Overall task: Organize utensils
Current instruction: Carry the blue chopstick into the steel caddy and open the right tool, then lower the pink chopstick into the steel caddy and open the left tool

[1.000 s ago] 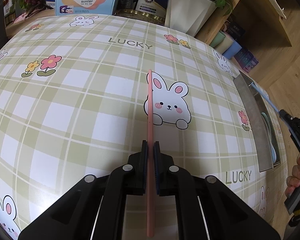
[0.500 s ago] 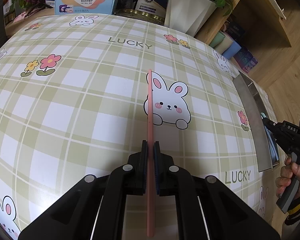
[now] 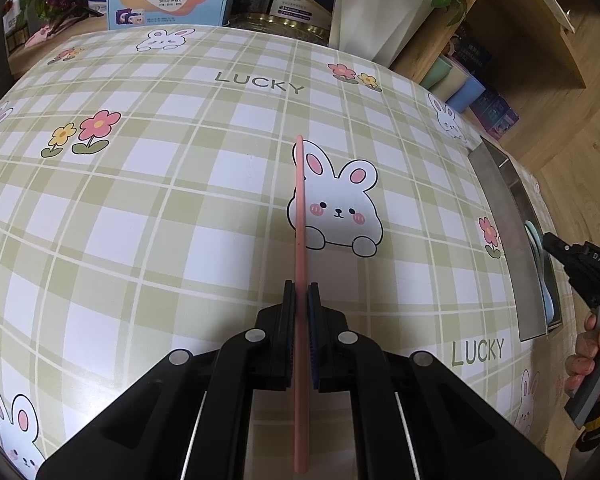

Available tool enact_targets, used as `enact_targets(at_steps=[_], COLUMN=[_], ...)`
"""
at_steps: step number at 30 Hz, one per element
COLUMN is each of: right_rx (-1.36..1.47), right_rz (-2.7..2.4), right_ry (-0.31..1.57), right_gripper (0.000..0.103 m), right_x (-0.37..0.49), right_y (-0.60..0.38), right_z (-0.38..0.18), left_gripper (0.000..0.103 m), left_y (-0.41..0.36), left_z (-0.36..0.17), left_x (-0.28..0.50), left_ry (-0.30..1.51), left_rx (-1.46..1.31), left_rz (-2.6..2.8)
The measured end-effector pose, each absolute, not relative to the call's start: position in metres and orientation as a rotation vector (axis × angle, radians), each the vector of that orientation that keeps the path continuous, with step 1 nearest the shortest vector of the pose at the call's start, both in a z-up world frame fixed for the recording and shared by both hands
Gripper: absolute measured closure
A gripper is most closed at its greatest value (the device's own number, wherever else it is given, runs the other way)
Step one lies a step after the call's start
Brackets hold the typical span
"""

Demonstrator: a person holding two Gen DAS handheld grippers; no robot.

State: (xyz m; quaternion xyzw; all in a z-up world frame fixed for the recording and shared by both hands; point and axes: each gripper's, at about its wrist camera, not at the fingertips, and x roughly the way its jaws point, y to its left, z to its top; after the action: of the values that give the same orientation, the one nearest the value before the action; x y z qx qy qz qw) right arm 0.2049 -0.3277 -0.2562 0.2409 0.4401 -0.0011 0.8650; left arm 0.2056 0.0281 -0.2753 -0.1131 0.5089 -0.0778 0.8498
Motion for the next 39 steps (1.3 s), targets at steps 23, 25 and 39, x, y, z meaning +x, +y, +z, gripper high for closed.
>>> enact_targets(at_steps=[23,25,39], right_rx=[0.416,0.424,0.417], right_rz=[-0.027,-0.026,-0.046], right_ry=[0.887,0.892,0.893], right_gripper=[0.055,0.055,0.044], right_x=[0.181,0.180,0.175], right_y=[-0.346,-0.351,-0.384], right_z=[-0.243,-0.244,-0.242], left_gripper=[0.097,0.097,0.097], left_y=[0.012,0.010,-0.094], left_z=[-0.270,-0.266,-0.221], left_x=[0.220,0.219,0.241], left_ry=[1.176,1.174,1.117], left_rx=[-0.106,-0.145,-0.268], left_rz=[-0.155,-0.149,-0.315])
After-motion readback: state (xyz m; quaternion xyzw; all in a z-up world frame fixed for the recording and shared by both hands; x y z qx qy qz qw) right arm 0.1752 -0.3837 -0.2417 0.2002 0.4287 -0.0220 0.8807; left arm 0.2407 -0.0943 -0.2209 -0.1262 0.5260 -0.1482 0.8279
